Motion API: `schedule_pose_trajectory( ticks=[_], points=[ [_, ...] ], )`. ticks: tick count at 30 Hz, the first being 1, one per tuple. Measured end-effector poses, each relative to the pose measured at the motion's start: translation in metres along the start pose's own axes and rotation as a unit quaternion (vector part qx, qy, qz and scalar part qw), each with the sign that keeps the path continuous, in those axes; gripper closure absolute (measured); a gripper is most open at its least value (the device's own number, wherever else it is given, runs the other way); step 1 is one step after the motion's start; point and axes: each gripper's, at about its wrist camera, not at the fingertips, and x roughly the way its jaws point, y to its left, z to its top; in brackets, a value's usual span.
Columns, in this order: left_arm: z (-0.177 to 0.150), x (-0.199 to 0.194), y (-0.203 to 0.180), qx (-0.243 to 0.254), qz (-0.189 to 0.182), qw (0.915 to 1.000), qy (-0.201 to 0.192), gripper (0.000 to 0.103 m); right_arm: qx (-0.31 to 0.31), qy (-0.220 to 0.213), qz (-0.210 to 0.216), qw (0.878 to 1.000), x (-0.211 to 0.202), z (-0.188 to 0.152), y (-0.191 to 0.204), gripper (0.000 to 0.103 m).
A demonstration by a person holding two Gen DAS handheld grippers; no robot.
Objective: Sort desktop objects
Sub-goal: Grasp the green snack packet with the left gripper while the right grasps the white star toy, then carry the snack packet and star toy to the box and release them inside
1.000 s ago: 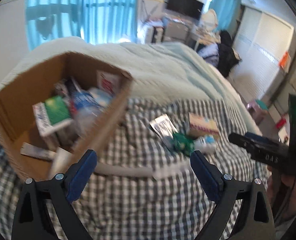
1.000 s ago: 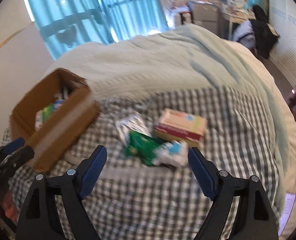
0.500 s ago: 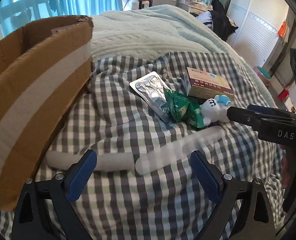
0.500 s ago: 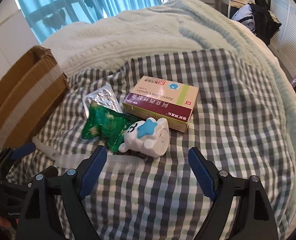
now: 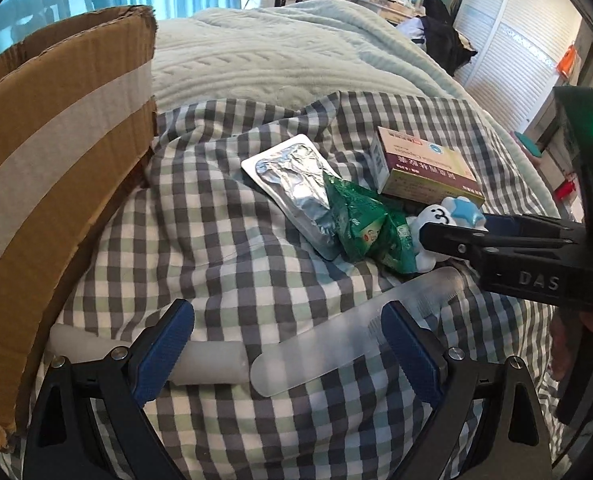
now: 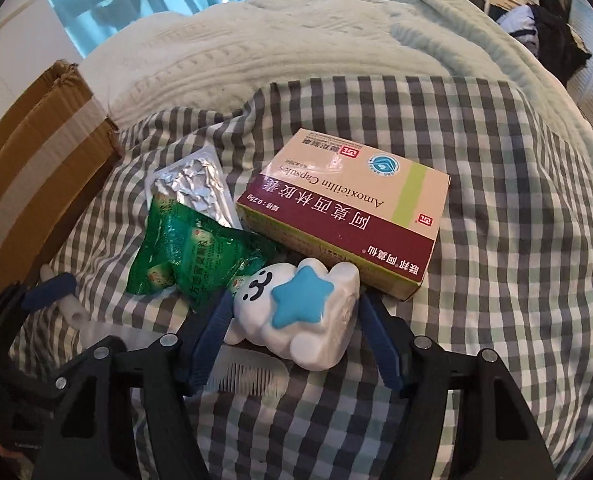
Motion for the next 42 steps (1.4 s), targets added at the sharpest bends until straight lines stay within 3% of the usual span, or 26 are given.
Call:
schedule_pose_trajectory(
  ticks=[14, 21, 22, 24, 26, 27, 31, 42],
  points=[
    [0.038, 0.009, -0.033, 0.006, -0.030, 0.9992, -0.024, 0.006, 0.047, -0.040, -0.028, 0.998, -0.054, -0.007, -0.046, 0.038],
    [0.054, 0.039, -0.046, 0.027, 0.004, 0.9996, -0.011, 0.006, 0.048, -0.031, -0.023, 0.998, -0.049, -0.012, -0.053, 0.038],
    [0.054, 0.043, -0.047, 0.032, 0.005, 0.9995, -0.007, 0.008, 0.050, -0.029, -0.023, 0.998, -0.047, -0.014, -0.054, 0.038],
    [0.054, 0.049, -0.048, 0.042, -0.003, 0.9991, -0.003, 0.024, 0.052, -0.024, -0.023, 0.998, -0.044, -0.015, -0.055, 0.038],
    [0.052, 0.052, -0.046, 0.046, 0.001, 0.9989, -0.004, 0.053, 0.054, -0.021, -0.024, 0.998, -0.043, -0.017, -0.057, 0.038],
    [0.051, 0.052, -0.045, 0.048, 0.003, 0.9988, -0.007, 0.058, 0.054, -0.021, -0.023, 0.998, -0.044, -0.017, -0.057, 0.038],
    [0.045, 0.041, -0.040, 0.049, -0.030, 0.9982, -0.015, 0.061, 0.052, -0.026, -0.021, 0.998, -0.048, -0.017, -0.054, 0.038],
    [0.029, -0.008, -0.019, 0.027, -0.041, 0.9987, -0.013, 0.062, 0.030, -0.043, -0.012, 0.999, -0.079, -0.013, -0.022, 0.038]
  ],
)
